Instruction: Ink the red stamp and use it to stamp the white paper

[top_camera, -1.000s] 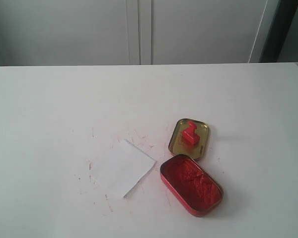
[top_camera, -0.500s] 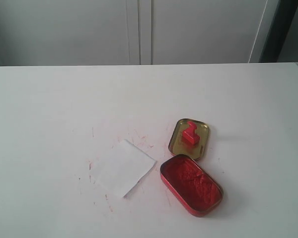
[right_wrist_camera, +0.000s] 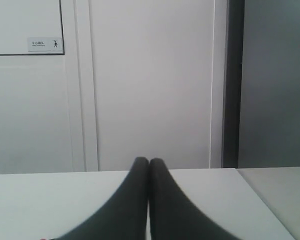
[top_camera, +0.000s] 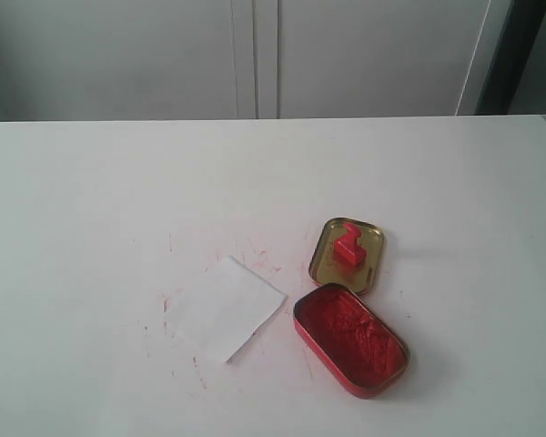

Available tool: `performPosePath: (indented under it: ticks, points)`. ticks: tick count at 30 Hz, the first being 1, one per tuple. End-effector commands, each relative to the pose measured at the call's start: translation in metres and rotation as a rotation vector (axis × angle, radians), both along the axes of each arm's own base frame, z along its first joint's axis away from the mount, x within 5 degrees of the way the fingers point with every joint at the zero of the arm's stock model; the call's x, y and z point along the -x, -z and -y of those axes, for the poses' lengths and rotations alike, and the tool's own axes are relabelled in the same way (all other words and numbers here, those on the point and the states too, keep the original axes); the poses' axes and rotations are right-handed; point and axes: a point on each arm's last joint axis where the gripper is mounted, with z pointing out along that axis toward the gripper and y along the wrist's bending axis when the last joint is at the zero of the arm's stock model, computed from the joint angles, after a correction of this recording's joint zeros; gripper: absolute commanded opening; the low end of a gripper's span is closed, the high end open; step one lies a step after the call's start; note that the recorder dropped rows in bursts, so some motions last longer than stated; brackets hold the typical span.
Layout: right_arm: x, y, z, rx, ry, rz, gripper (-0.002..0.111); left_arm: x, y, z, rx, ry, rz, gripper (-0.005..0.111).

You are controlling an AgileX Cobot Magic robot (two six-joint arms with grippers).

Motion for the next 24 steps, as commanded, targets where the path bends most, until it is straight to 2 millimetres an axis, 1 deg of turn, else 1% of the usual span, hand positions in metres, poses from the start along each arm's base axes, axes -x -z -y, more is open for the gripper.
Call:
performPosePath:
  ticks: [1, 6, 8, 12, 18, 24]
  points:
    - [0.003, -0.023, -0.001, 0.020, -0.009, -0.045, 0.000, 0.000, 0.002, 0.001, 0.006, 0.008, -0.003, 0.000]
    - [-0.004, -0.049, -0.002, 0.026, -0.018, -0.200, 0.000, 0.000, 0.002, 0.001, 0.006, 0.008, -0.003, 0.000]
    - [-0.008, -0.057, -0.002, 0.027, -0.019, -0.239, 0.000, 0.000, 0.002, 0.001, 0.006, 0.008, -0.003, 0.000]
    - [-0.017, -0.068, -0.002, 0.027, -0.020, -0.261, 0.000, 0.000, 0.002, 0.001, 0.006, 0.008, -0.003, 0.000]
    - [-0.027, -0.072, -0.002, 0.027, -0.020, -0.288, 0.000, 0.000, 0.002, 0.001, 0.006, 0.008, -0.003, 0.000]
    - [-0.028, -0.068, -0.002, 0.026, -0.023, -0.336, 0.000, 0.000, 0.002, 0.001, 0.006, 0.008, -0.003, 0.000]
